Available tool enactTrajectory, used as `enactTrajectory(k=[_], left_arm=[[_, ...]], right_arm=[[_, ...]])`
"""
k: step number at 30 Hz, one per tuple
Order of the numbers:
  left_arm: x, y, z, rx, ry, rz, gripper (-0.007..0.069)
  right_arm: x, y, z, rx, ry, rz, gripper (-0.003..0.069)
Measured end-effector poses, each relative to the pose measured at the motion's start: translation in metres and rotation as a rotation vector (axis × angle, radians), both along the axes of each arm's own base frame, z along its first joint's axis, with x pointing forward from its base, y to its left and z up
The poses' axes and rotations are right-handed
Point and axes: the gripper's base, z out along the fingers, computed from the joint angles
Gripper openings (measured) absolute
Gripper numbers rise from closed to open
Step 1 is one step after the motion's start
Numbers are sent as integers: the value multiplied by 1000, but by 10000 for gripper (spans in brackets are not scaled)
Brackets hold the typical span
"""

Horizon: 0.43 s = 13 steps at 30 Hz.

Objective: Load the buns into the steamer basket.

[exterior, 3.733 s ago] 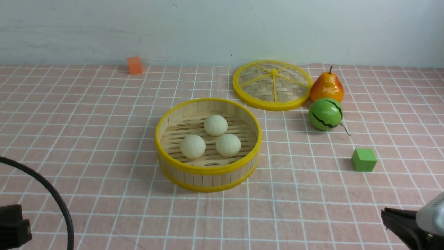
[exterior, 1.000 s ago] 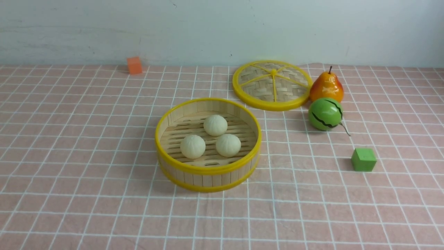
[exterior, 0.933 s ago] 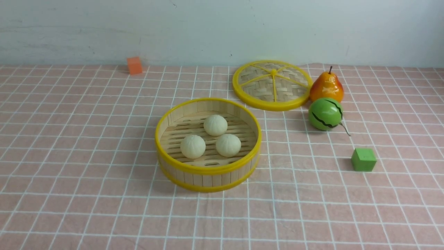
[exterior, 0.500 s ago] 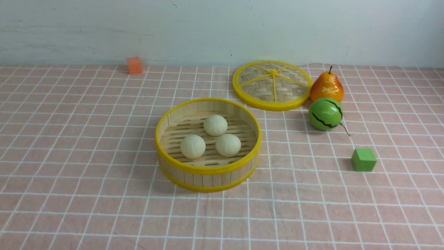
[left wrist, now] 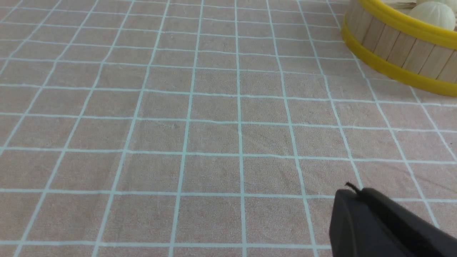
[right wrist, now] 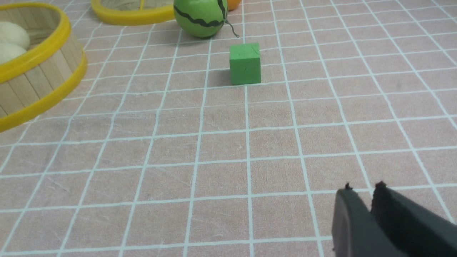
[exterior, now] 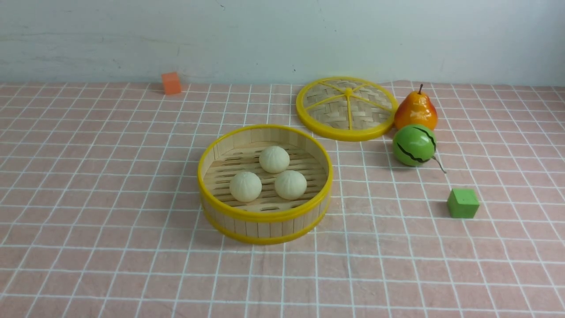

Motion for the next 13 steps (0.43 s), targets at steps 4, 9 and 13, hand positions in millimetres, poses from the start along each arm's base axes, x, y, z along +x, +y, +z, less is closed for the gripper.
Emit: enactTrajectory(k=[4, 9, 13], left_arm=[[0, 0, 0, 0, 0, 0, -14], [0, 0, 0, 0, 0, 0, -14], [0, 0, 0, 0, 0, 0, -14]], right_arm=[[0, 0, 0, 0, 0, 0, 99], [0, 0, 0, -1, 0, 0, 106], [0, 0, 0, -1, 0, 0, 111]])
